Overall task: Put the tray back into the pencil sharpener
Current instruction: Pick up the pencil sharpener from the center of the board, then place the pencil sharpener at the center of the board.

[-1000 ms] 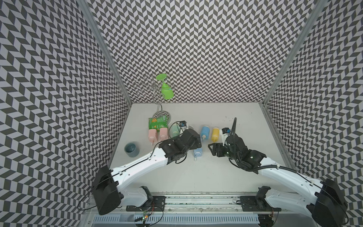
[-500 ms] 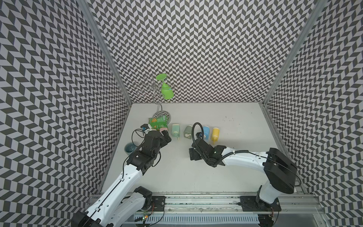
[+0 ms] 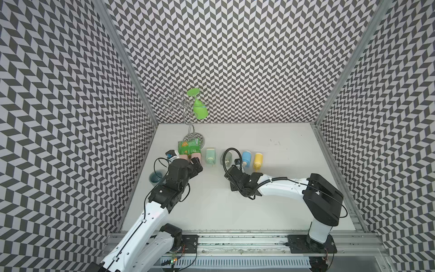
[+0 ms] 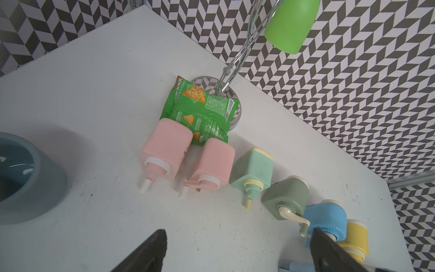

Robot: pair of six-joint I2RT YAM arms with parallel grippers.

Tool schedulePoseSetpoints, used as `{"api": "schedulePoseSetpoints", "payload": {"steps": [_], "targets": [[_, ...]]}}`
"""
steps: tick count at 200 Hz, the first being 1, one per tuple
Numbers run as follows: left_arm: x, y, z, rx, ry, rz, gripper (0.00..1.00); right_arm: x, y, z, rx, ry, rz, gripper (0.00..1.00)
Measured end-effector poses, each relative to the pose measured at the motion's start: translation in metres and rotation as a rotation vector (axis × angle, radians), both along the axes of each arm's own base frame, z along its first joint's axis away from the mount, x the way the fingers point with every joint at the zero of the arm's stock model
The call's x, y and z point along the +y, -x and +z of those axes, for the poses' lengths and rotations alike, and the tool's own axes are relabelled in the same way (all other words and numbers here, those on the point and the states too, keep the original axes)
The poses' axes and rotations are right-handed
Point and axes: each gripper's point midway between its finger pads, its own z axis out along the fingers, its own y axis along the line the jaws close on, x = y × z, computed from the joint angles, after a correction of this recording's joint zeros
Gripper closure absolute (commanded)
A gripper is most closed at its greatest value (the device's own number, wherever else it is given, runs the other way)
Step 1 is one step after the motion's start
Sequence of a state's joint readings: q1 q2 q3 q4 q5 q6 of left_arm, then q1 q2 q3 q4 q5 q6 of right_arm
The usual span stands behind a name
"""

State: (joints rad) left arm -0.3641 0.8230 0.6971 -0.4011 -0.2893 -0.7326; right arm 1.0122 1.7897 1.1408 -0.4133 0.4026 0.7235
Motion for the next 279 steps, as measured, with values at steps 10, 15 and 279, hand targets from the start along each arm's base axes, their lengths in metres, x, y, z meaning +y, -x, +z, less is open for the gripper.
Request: {"api": "schedulePoseSetpoints", "payload": {"steps": [10,15,279], "targets": [[0.002,0.0,0.001,-0.002,-0.004,0.003,0.04,-0.008,0.004,0.006,-0.004,0.006,-0.004,0.67],[0.003,-0.001,0.001,-0.003,-0.005,0.006,0.04,-0.013,0.006,0.01,-0.006,0.008,-0.006,0.67],[0.035,-0.004,0.001,-0.129,-0.137,0.071,0.07,-0.196,-0.115,-0.003,-0.009,0.025,-0.307,0.37]]}}
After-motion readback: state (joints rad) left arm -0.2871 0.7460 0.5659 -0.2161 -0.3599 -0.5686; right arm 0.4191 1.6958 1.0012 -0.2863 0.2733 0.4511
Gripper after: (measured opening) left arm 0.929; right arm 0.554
